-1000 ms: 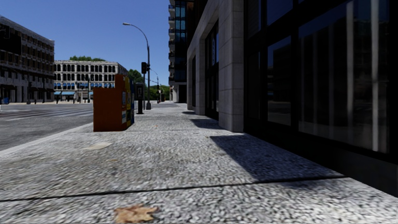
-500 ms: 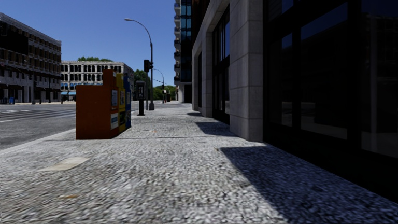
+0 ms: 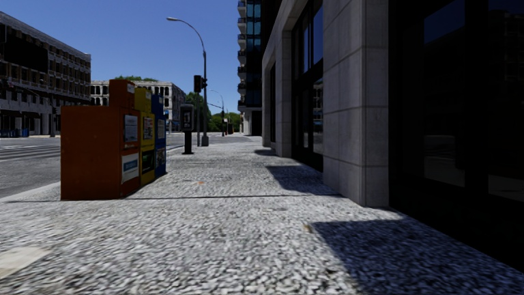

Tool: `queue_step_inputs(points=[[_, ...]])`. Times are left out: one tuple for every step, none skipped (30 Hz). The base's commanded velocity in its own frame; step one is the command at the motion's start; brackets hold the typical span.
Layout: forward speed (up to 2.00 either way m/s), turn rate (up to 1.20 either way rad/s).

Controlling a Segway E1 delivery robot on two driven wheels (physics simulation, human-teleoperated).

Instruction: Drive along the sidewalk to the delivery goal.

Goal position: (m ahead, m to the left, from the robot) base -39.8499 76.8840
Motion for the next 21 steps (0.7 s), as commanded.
queue_step_inputs(points=[[2.00,0.21],[2.00,0.21],[2.00,0.21],[2.00,0.21],[2.00,0.21],[2.00,0.21],[2.00,0.21],[2.00,0.21],[2.00,0.21],[2.00,0.15],[2.00,0.06],[2.00,0.00],[2.00,0.00],[2.00,0.00],[2.00,0.00],[2.00,0.00],[2.00,0.00],[2.00,0.00],[2.00,0.00],[2.00,0.00],[2.00,0.00]])
